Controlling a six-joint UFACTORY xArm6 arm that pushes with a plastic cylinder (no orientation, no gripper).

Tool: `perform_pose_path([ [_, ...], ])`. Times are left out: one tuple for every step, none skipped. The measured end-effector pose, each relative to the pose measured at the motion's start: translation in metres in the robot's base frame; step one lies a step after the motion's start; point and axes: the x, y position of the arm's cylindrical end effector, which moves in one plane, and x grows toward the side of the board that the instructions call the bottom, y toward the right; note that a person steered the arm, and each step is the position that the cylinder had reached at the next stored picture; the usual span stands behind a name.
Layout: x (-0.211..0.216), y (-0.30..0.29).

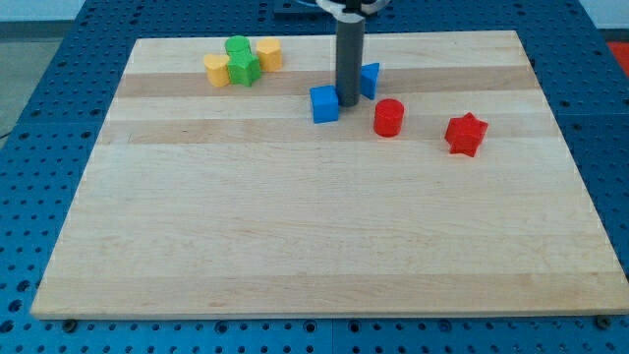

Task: Move the blue cube to the bottom right of the blue triangle

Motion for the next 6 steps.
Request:
perform_pose_path([
  [-0.02,-0.022],
  [-0.03,-0.089],
  [0.005,-0.1],
  [0.017,-0.03],
  [0.033,0.024],
  [0.04,0.037],
])
